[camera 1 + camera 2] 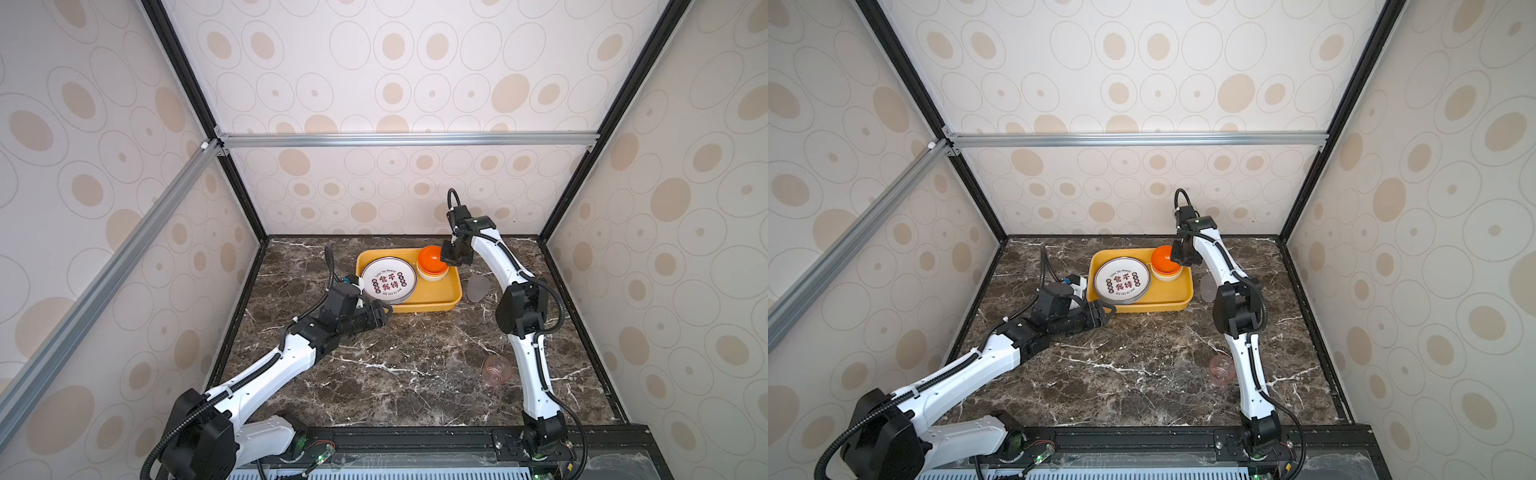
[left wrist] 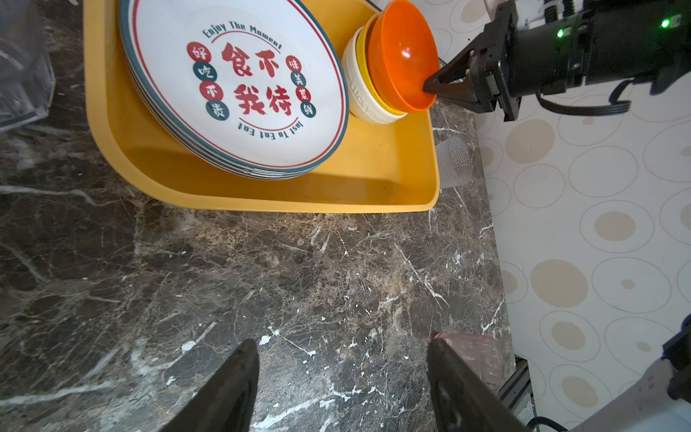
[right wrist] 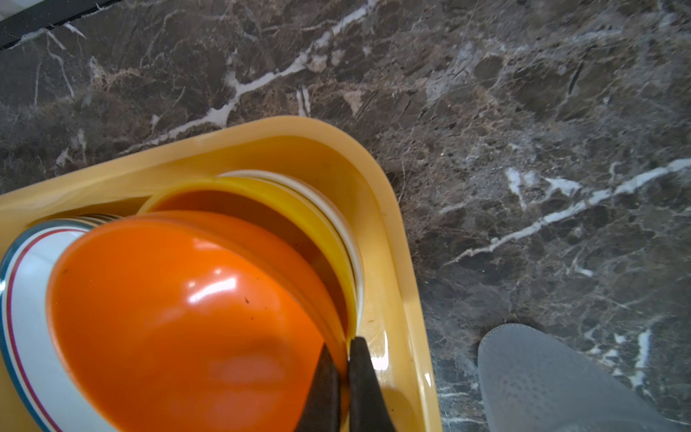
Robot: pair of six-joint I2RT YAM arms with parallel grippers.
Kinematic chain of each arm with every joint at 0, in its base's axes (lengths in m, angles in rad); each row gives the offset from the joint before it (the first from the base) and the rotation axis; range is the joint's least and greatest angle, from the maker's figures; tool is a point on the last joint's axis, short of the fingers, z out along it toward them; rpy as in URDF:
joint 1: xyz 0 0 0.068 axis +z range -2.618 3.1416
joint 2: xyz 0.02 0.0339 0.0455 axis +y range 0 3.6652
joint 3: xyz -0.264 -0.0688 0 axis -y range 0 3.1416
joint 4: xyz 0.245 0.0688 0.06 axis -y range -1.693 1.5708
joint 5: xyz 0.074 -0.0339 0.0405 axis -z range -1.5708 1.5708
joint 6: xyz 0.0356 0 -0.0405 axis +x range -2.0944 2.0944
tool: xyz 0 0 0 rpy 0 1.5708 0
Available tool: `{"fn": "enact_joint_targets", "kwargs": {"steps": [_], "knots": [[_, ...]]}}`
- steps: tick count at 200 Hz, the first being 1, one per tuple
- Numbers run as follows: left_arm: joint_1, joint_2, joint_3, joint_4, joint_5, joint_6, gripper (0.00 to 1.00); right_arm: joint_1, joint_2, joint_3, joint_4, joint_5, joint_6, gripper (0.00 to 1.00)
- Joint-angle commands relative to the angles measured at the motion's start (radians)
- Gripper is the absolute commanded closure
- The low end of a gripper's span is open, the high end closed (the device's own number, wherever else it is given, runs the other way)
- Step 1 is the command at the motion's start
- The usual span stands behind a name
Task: Place the mixed dishes into the plastic bin
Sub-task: 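Lower the orange bowl into the yellow bowl and open the right gripper, then raise the right gripper away from the bowl stack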
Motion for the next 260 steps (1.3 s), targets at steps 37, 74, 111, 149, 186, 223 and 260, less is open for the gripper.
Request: {"fn": "enact_joint_targets", "kwargs": {"steps": [37,74,111,149,186,223,260], "knots": [[0.009,-0.025,-0.004,-0.005,-0.009,-0.011,0.29,-0.005,0.016,0.02,-0.019,0.006,0.016,0.79],[0.008,-0.021,-0.008,0.009,-0.001,-0.012,0.29,-0.004,-0.033,0.01,-0.037,0.017,0.003,0.75],[0.008,-0.019,-0.01,0.02,0.011,-0.012,0.29,-0.003,-0.149,-0.115,-0.003,0.039,-0.016,0.72],[0.007,-0.026,-0.008,0.016,-0.001,-0.013,0.29,-0.003,-0.285,-0.286,0.048,0.045,-0.028,0.7],[0.01,-0.028,-0.001,0.005,-0.013,-0.013,0.29,-0.003,-0.429,-0.454,0.116,0.018,-0.033,0.7],[0.032,-0.04,0.012,-0.027,-0.037,-0.006,0.29,-0.003,-0.573,-0.613,0.168,-0.05,-0.045,0.68],[0.101,-0.043,0.038,-0.087,-0.048,0.029,0.29,-0.003,-0.72,-0.808,0.277,-0.205,-0.056,0.63]]}}
